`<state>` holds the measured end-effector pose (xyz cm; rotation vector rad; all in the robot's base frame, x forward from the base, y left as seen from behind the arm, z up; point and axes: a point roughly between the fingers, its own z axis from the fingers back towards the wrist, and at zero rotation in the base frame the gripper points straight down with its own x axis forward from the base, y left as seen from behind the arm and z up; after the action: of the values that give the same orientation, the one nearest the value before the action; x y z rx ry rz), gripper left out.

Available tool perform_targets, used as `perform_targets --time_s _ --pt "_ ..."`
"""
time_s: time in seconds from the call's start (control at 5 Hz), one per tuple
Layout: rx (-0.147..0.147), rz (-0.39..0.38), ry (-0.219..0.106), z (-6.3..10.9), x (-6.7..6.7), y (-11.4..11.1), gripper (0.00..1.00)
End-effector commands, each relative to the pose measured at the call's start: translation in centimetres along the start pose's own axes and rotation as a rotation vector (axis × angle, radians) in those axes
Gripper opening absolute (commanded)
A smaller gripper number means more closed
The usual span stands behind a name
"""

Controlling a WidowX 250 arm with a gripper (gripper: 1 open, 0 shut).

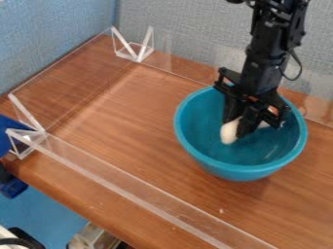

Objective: Remove the mushroom from inside the blue bowl and put it on the table

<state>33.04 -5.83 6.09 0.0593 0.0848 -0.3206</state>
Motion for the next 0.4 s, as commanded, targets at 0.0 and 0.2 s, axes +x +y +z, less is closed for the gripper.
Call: perform_targets --time_s 0.0,0.2 --pt "0.018 0.014 -0.083 1.94 0.86 1.08 0.0" --pt "0.021 0.01 -0.084 1.4 0.96 1.27 0.0"
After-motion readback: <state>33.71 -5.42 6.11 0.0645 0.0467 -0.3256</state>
